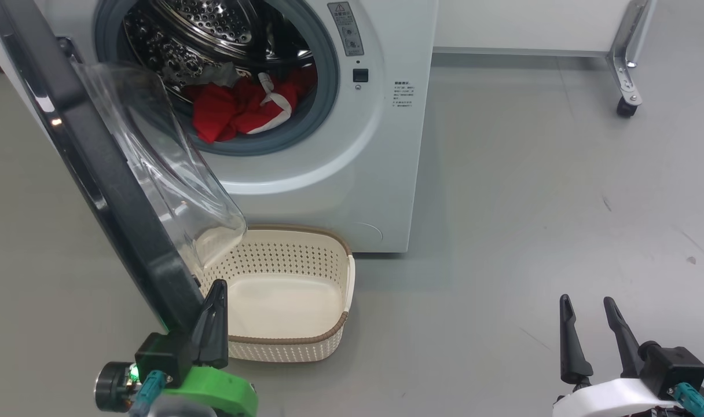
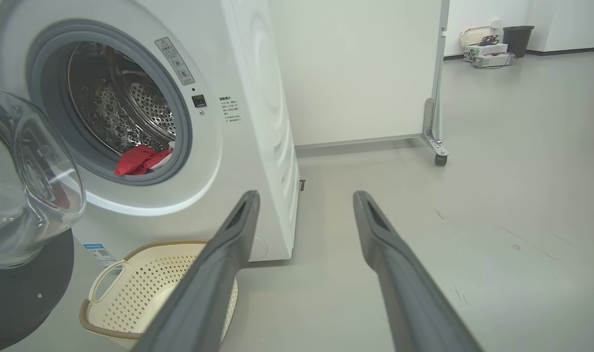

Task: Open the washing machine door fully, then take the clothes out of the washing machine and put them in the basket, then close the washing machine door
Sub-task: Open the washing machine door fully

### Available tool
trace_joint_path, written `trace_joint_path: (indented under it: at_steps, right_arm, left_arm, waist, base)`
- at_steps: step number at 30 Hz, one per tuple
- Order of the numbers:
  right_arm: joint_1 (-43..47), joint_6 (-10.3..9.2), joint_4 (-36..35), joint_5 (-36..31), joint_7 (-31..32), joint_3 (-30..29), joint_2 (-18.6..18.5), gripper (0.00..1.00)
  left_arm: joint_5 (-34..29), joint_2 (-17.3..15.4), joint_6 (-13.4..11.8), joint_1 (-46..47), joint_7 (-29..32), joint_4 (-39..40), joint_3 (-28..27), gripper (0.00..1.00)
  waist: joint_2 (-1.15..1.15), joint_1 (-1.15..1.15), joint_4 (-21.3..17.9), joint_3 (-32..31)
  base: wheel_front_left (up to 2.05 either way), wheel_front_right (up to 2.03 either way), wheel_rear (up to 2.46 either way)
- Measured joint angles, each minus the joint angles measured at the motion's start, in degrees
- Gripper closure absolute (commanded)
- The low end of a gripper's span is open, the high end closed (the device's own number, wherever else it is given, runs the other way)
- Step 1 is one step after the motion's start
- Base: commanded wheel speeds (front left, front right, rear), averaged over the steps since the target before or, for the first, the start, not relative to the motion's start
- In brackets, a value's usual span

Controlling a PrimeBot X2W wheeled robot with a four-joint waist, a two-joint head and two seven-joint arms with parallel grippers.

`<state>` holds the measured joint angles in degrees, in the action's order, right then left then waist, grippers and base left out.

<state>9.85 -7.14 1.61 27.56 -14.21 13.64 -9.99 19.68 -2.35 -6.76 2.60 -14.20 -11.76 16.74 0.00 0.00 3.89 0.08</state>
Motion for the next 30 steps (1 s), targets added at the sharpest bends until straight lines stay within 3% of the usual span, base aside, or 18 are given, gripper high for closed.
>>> trace_joint_path:
  at_steps: [17,30]
  right_arm:
    - [0.0,0.78,-0.4,-0.5,0.0,-0.5,0.5,0.00]
    - [0.0,1.47,-0.5,-1.5,0.0,-0.3,0.4,0.00]
  left_arm:
    - [1.5,0.4,0.0,1.5,-0.1,-2.0,0.0,1.00]
    - [3.3,0.4,0.0,1.9,-0.1,-3.0,-4.6,1.00]
  waist:
    - [0.00,0.00,6.9,1.5]
    - [0.00,0.00,13.8,2.8]
  base:
    - [0.00,0.00,0.00]
    - [0.00,0.00,0.00]
